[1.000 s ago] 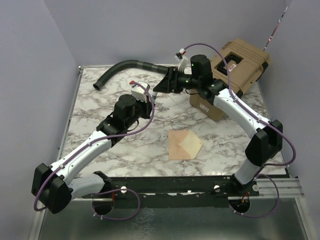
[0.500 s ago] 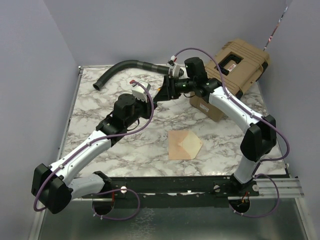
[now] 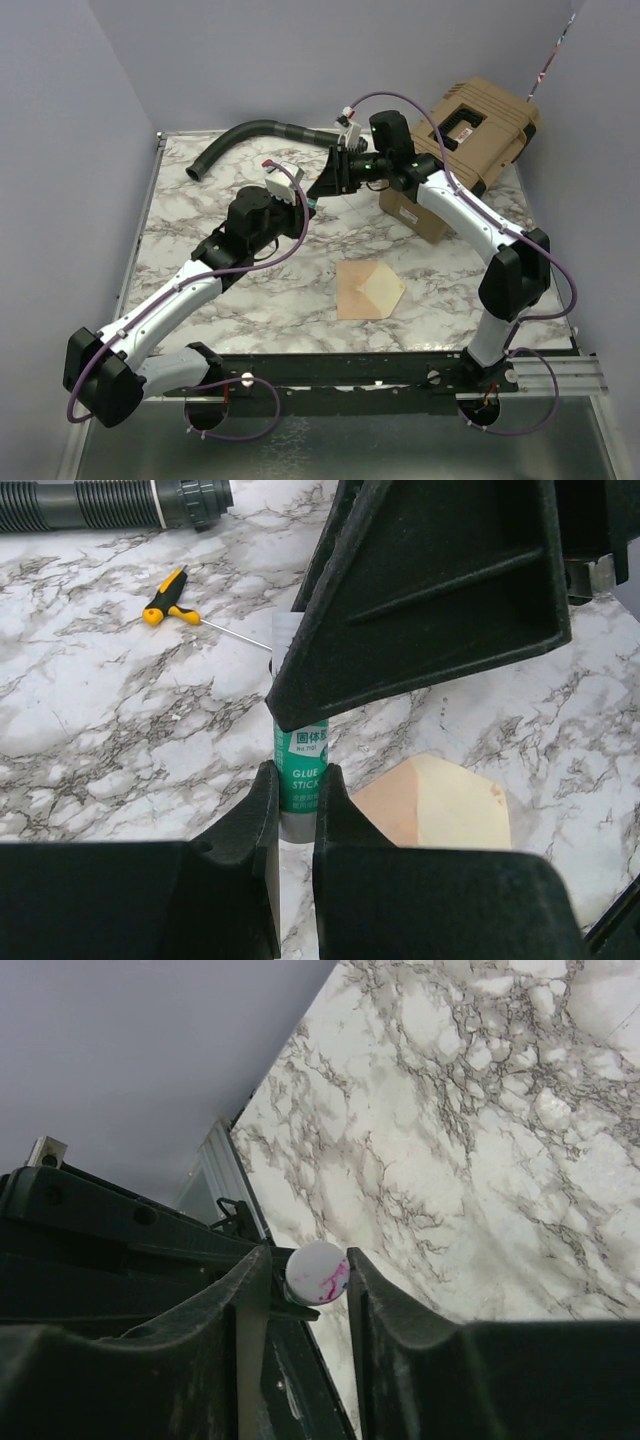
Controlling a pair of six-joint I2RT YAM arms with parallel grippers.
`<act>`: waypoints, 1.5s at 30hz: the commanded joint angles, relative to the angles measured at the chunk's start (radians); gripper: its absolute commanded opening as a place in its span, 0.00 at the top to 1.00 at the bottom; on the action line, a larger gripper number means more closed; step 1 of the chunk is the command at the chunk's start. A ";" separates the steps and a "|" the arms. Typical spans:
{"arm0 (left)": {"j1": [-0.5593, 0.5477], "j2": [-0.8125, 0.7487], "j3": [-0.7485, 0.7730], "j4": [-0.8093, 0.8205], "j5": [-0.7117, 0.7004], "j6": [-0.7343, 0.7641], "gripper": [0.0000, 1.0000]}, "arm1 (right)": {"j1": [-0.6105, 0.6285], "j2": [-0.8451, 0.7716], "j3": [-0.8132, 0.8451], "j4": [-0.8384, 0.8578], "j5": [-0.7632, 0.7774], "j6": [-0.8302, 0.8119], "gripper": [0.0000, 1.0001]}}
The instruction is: Place the letter into the envelope and seal it
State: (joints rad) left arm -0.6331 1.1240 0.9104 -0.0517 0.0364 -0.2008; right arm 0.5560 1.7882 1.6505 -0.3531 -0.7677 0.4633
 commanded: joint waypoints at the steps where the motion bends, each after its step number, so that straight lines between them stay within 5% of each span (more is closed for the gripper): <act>1: 0.003 -0.026 0.039 -0.025 0.013 0.026 1.00 | -0.002 0.021 0.044 -0.009 -0.003 0.001 0.65; 6: 0.003 -0.024 0.052 -0.039 0.000 0.023 0.98 | -0.003 0.024 0.050 -0.026 -0.020 0.010 0.99; 8: 0.002 -0.015 0.064 -0.061 -0.008 0.016 0.62 | -0.002 0.017 0.042 -0.017 -0.021 0.018 1.00; 9: 0.003 -0.009 0.069 -0.071 -0.010 0.013 0.52 | -0.002 0.011 0.036 -0.006 -0.026 0.024 1.00; 14: 0.003 0.027 0.081 -0.098 0.006 0.008 0.42 | -0.002 0.005 0.022 0.014 -0.049 0.044 1.00; 18: 0.003 0.055 0.095 -0.108 0.019 0.020 0.48 | -0.002 0.005 0.005 0.031 -0.067 0.061 1.00; 24: 0.003 0.072 0.107 -0.126 0.022 0.041 1.00 | -0.002 0.004 0.015 0.020 -0.055 0.058 1.00; 25: 0.003 0.069 0.103 -0.129 0.019 0.042 1.00 | -0.002 0.005 0.020 0.012 -0.050 0.053 0.99; 29: 0.003 0.049 0.093 -0.133 0.022 0.055 1.00 | -0.004 0.007 0.037 -0.022 -0.003 0.050 0.57; 31: 0.003 0.040 0.088 -0.134 0.027 0.059 1.00 | -0.003 0.006 0.041 -0.019 -0.003 0.054 0.49; 35: 0.003 0.031 0.085 -0.134 0.035 0.070 1.00 | -0.003 0.014 0.052 -0.027 -0.003 0.056 0.49; 42: 0.003 0.030 0.078 -0.136 0.056 0.082 1.00 | -0.003 0.014 0.051 -0.025 -0.013 0.055 0.65; 45: 0.003 0.031 0.071 -0.141 0.064 0.088 1.00 | -0.003 0.010 0.054 -0.022 -0.002 0.055 0.63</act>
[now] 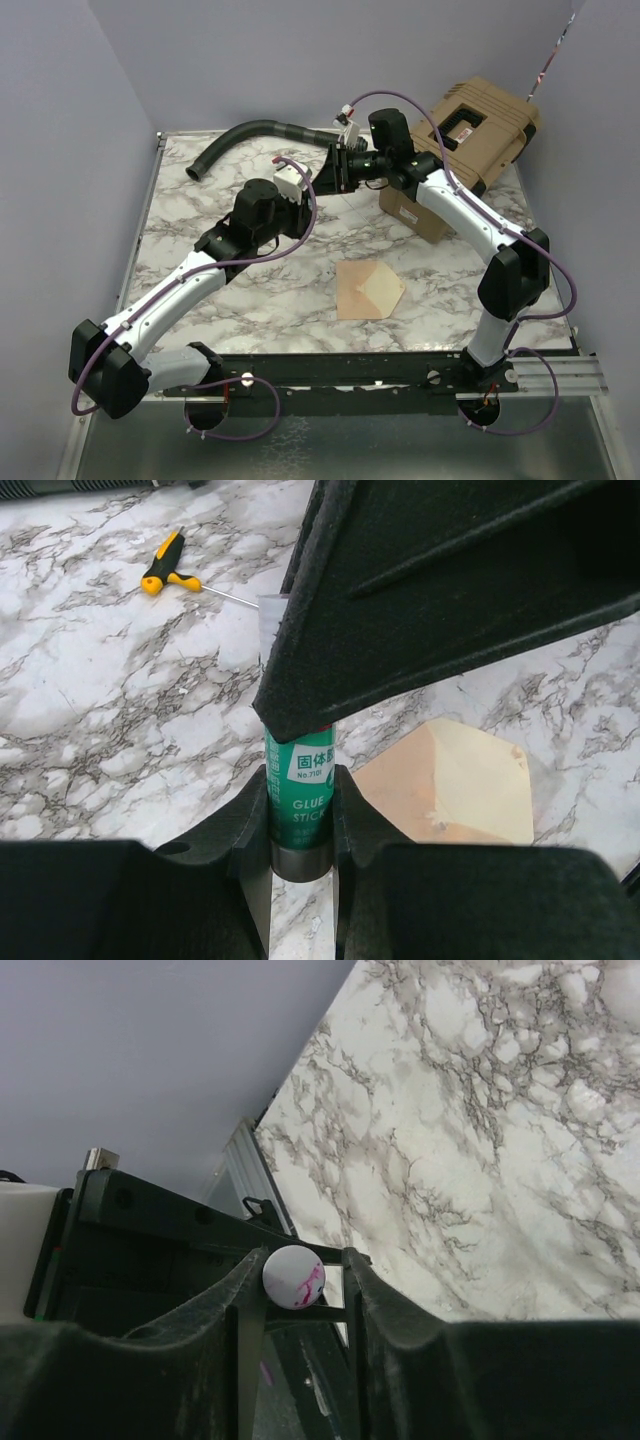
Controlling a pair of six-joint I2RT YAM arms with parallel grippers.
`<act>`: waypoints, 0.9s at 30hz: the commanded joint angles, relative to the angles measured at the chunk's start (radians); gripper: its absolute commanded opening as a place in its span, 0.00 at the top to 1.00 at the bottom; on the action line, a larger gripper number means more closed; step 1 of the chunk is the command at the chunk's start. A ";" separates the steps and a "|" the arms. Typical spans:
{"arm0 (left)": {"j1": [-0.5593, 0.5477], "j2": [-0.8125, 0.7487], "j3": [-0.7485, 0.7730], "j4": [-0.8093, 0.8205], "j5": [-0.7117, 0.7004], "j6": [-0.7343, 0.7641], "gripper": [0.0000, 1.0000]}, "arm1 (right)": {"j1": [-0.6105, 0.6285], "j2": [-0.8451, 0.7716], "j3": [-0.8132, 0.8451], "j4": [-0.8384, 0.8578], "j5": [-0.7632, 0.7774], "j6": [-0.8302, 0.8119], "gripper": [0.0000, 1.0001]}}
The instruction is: Place the letter into the envelope and seal it
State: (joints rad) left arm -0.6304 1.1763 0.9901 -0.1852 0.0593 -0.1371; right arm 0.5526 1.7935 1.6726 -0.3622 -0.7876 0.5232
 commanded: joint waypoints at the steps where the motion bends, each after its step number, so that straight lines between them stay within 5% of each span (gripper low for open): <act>1: 0.000 -0.021 -0.012 -0.010 0.040 0.028 1.00 | 0.000 0.002 0.030 -0.010 0.026 -0.005 0.58; 8: 0.000 -0.011 -0.019 -0.018 0.023 0.039 1.00 | 0.000 0.002 0.029 -0.016 0.036 -0.003 0.53; 17: 0.000 -0.008 -0.022 -0.020 0.027 0.039 1.00 | -0.006 -0.010 0.018 -0.009 0.044 0.015 0.99; 27: 0.000 -0.022 -0.031 -0.057 0.095 0.017 1.00 | -0.105 -0.068 0.012 0.076 -0.001 0.098 1.00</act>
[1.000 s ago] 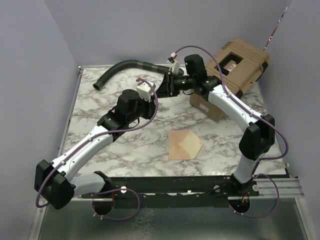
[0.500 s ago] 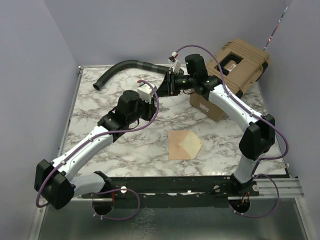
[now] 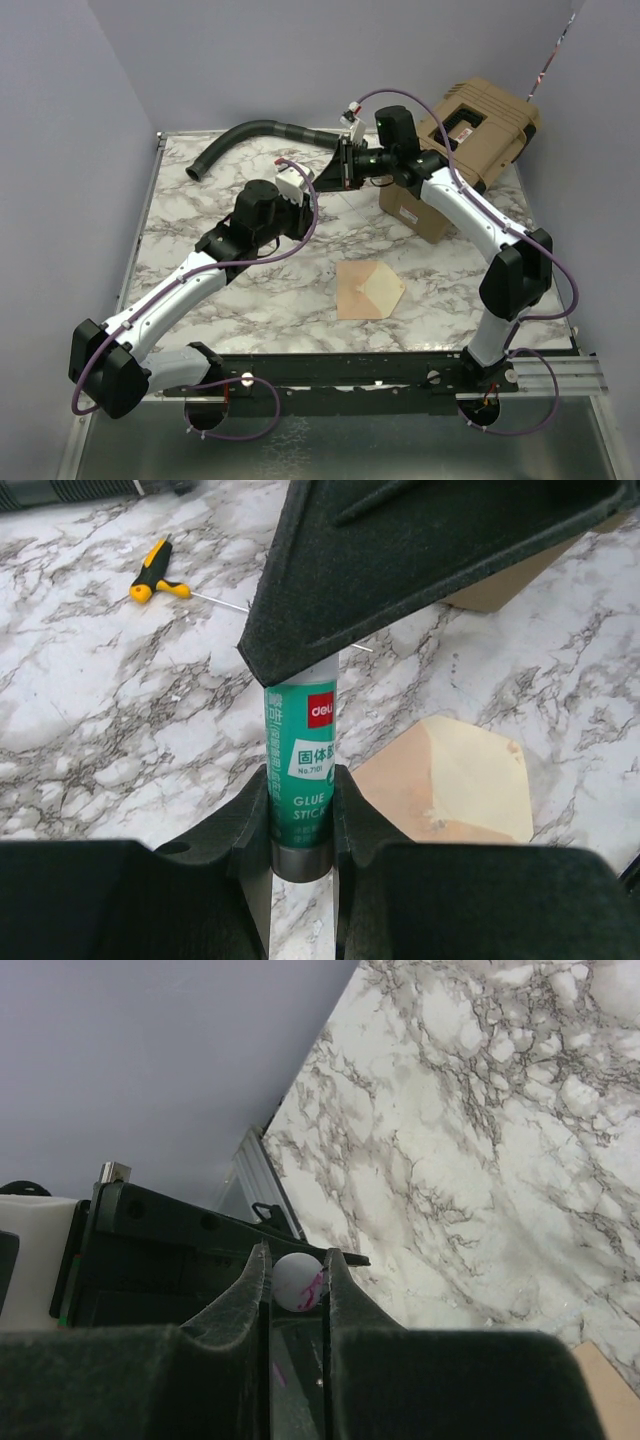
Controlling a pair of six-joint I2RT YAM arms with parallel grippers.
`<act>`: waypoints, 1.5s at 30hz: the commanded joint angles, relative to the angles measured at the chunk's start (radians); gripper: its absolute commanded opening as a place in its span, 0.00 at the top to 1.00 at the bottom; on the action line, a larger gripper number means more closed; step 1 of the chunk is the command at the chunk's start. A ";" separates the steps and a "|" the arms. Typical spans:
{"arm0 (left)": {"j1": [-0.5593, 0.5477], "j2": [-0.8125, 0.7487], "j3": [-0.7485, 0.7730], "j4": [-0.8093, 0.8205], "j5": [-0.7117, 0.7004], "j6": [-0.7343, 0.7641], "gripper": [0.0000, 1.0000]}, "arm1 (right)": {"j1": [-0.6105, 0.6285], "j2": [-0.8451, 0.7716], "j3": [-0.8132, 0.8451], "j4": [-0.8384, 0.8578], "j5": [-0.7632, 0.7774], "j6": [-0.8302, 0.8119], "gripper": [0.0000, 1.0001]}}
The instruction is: Place the letter into the envelope and seal it
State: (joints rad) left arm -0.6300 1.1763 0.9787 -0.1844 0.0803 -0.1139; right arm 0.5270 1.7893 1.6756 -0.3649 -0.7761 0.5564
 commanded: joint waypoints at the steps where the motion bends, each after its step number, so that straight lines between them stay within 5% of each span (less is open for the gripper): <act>1: 0.000 -0.028 -0.026 -0.059 0.081 -0.013 1.00 | -0.099 -0.067 0.006 0.092 -0.014 0.097 1.00; 6: -0.001 -0.050 -0.068 -0.056 0.102 -0.035 1.00 | -0.182 -0.088 -0.019 0.132 -0.020 0.258 1.00; 15: 0.000 -0.055 -0.071 -0.054 0.129 -0.030 1.00 | -0.203 -0.085 -0.051 0.146 0.013 0.257 1.00; 22: 0.004 -0.077 -0.088 -0.045 0.191 -0.021 1.00 | -0.203 -0.098 -0.013 0.086 -0.106 -0.177 1.00; 29: 0.009 -0.082 -0.091 -0.044 0.202 -0.046 1.00 | -0.213 -0.120 -0.017 0.077 -0.119 -0.237 1.00; 34: 0.009 -0.102 -0.103 -0.043 -0.018 -0.076 1.00 | -0.164 -0.134 -0.050 0.023 0.102 -0.282 1.00; 45: 0.009 -0.169 -0.139 -0.006 -0.409 -0.247 1.00 | 0.130 -0.080 -0.274 0.058 0.914 -0.432 1.00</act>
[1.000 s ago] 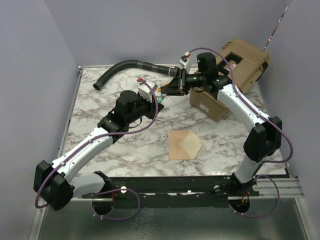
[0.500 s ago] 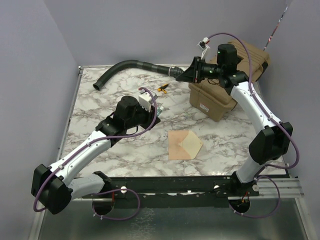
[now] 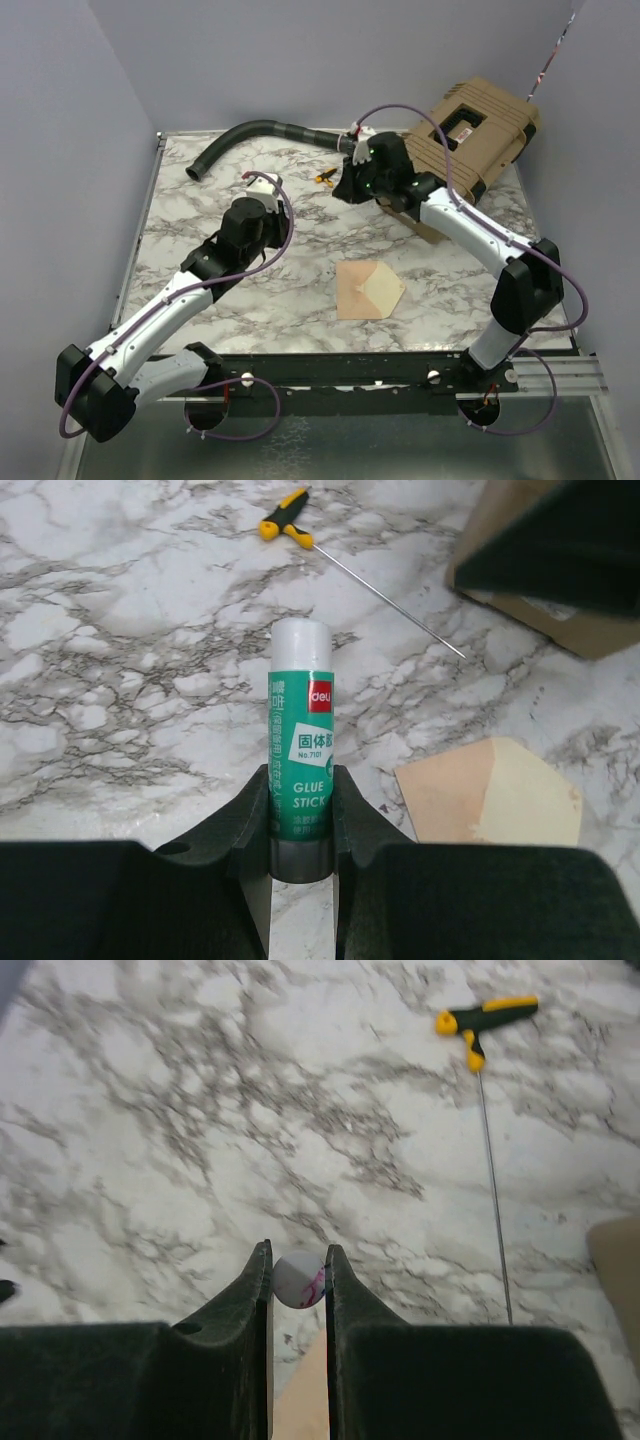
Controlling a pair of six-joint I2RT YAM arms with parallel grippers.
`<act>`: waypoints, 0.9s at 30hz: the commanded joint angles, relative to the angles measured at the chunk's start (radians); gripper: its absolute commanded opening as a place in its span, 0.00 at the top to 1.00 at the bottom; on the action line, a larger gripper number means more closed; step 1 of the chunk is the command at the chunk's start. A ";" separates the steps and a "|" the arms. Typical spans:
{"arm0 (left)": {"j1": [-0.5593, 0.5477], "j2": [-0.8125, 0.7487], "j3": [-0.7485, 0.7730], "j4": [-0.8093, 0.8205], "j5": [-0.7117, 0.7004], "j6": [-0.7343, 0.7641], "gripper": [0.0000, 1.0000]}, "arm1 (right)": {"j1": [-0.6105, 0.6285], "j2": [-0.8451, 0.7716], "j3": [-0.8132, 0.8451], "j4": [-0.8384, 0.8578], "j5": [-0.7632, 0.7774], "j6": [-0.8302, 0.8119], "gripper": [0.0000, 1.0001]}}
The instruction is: Place the letter into the envelope and seal it
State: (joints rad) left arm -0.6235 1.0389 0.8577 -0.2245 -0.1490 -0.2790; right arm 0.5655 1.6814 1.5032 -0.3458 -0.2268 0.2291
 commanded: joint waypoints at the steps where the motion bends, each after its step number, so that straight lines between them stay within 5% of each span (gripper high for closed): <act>1: 0.003 -0.035 -0.017 0.045 -0.188 -0.090 1.00 | 0.119 0.038 -0.130 0.075 0.400 -0.128 1.00; 12: 0.004 0.007 0.044 0.103 -0.122 -0.109 1.00 | 0.196 0.076 -0.437 0.561 0.521 -0.213 0.99; 27: 0.003 0.026 0.052 0.105 -0.114 -0.117 1.00 | 0.207 0.246 -0.444 0.723 0.574 -0.171 0.99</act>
State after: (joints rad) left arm -0.6220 1.0595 0.8764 -0.1368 -0.2626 -0.3859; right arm 0.7650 1.8801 1.0496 0.3126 0.3161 0.0299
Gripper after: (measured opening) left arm 0.224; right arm 0.170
